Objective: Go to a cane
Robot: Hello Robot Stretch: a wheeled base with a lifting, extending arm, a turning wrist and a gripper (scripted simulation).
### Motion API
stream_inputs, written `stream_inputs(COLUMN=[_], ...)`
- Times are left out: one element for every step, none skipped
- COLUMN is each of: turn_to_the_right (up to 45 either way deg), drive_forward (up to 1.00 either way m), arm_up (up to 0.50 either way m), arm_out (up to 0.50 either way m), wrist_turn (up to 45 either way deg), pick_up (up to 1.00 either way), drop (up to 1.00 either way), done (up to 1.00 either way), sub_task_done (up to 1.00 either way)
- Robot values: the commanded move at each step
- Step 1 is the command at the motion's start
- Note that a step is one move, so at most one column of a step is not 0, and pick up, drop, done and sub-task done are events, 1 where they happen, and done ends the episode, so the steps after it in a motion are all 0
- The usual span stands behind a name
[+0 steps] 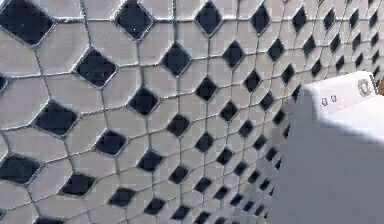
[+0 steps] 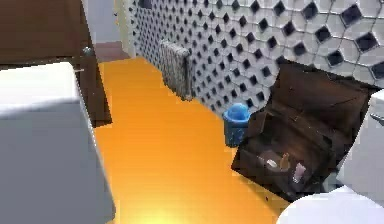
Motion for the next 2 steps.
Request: stream_inputs(turn_to_the_right=[45.0,30.0], drive_forward=[0.00,0.00], arm_up=[0.00,0.00], arm_out=[0.00,0.00], wrist_turn=[0.0,0.0], pick_up=[0.00,0.00], drop=[0.00,0.00], done=[0.00,0.00], sub_task_done=[0.00,0.00])
